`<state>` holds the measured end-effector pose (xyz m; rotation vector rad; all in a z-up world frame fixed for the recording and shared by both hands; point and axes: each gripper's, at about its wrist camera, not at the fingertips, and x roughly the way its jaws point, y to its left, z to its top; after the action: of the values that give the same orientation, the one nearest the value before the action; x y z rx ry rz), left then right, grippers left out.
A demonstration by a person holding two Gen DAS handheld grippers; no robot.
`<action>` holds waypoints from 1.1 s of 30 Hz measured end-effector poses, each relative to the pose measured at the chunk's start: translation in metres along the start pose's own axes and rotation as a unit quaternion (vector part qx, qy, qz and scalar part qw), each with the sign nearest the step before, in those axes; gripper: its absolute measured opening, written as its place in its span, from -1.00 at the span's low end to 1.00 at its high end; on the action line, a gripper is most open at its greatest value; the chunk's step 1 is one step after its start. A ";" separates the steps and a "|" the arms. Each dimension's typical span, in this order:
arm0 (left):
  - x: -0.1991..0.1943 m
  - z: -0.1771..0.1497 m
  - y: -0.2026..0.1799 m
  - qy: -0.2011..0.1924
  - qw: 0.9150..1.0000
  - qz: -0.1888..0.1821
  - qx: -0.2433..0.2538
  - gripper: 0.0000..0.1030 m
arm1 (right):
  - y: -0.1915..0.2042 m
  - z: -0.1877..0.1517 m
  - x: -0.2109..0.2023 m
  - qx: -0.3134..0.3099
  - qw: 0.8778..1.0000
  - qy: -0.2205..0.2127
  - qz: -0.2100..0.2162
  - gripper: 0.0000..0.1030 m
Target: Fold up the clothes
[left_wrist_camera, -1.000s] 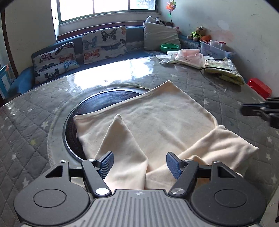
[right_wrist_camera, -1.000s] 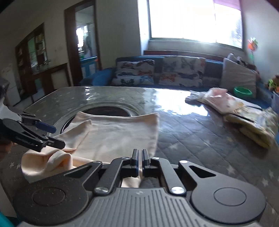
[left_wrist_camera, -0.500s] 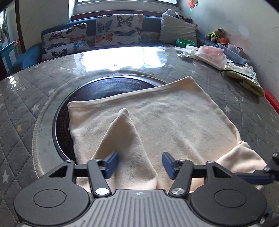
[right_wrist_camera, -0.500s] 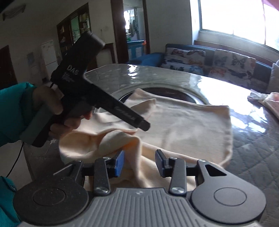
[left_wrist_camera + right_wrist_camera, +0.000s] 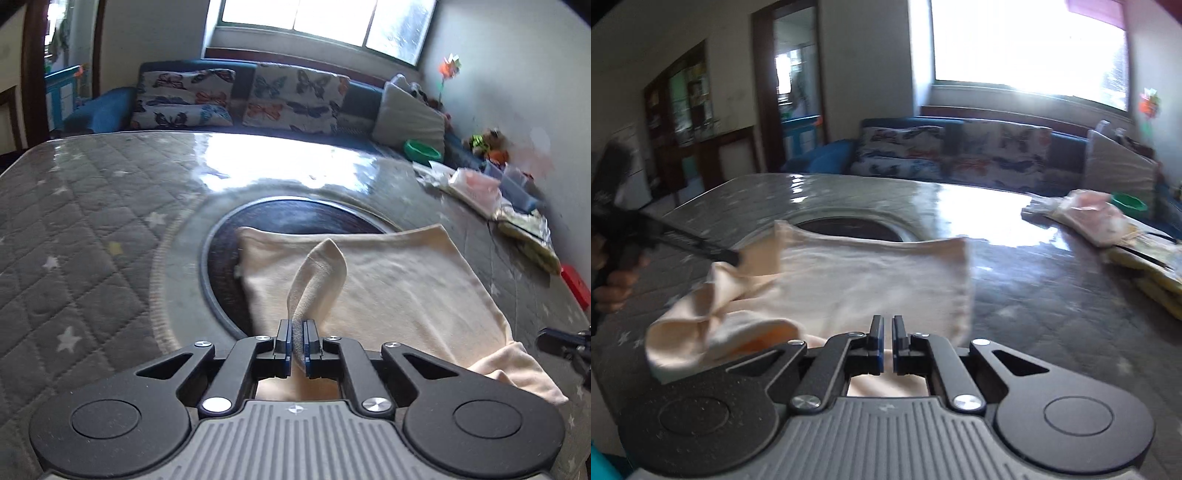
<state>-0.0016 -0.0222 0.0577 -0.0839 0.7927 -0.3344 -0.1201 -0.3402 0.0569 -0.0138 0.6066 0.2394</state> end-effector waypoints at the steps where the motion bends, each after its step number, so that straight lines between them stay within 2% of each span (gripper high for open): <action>1: -0.005 -0.001 0.004 -0.005 1.000 0.003 -0.005 -0.87 | -0.007 0.000 -0.006 0.005 1.000 -0.001 -0.010 -0.93; 2: -0.010 -0.001 0.008 -0.009 1.000 0.006 -0.010 -0.87 | -0.010 -0.001 -0.010 0.004 1.000 0.000 -0.014 -0.90; 4: -0.020 -0.004 0.017 -0.019 0.999 0.014 -0.022 -0.88 | -0.006 -0.002 -0.010 0.000 1.000 0.008 0.008 -0.81; 6: -0.031 -0.008 0.027 -0.027 0.999 0.029 -0.034 -0.88 | 0.002 -0.003 -0.009 -0.008 0.999 0.013 0.032 -0.57; 7: -0.037 -0.011 0.033 -0.031 0.998 0.038 -0.042 -0.88 | 0.007 -0.004 -0.006 -0.016 0.999 0.014 0.041 -0.35; 8: -0.044 -0.014 0.040 -0.034 0.997 0.047 -0.050 -0.88 | 0.013 -0.004 -0.002 -0.024 0.998 0.016 0.051 -0.23; 12: -0.070 -0.032 0.067 -0.040 0.992 0.092 -0.077 -0.89 | 0.045 -0.007 0.025 -0.059 0.993 0.035 0.095 -0.23; 16: -0.087 -0.051 0.092 -0.030 0.986 0.123 -0.108 -0.89 | 0.061 -0.008 0.043 -0.082 0.991 0.040 0.099 -0.27; 17: -0.088 -0.056 0.097 -0.026 0.985 0.128 -0.116 -0.89 | 0.061 -0.008 0.043 -0.082 0.991 0.037 0.095 -0.43; 18: -0.088 -0.059 0.101 -0.021 0.984 0.131 -0.121 -0.89 | 0.059 -0.007 0.041 -0.079 0.992 0.031 0.088 -0.61; 19: -0.087 -0.063 0.103 -0.017 0.983 0.133 -0.126 -0.89 | 0.057 -0.006 0.038 -0.075 0.994 0.026 0.081 -0.91; 25: -0.078 -0.071 0.105 -0.003 0.981 0.144 -0.134 -0.89 | 0.039 -0.001 0.021 -0.052 0.998 -0.013 0.032 -0.95; 29: -0.076 -0.068 0.106 -0.004 0.980 0.146 -0.131 -0.89 | -0.007 -0.001 -0.016 -0.008 0.996 -0.051 -0.070 -0.95; 31: -0.075 -0.068 0.107 -0.004 0.980 0.149 -0.133 -0.89 | -0.031 -0.003 -0.034 0.016 0.990 -0.064 -0.124 -0.95; 33: -0.075 -0.068 0.108 -0.003 0.980 0.150 -0.134 -0.89 | -0.056 -0.014 -0.049 0.042 0.981 -0.060 -0.178 -0.95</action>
<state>-0.0704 0.1078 0.0393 -0.2144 0.8286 0.0605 -0.1537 -0.4064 0.0700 -0.0260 0.4826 -0.1310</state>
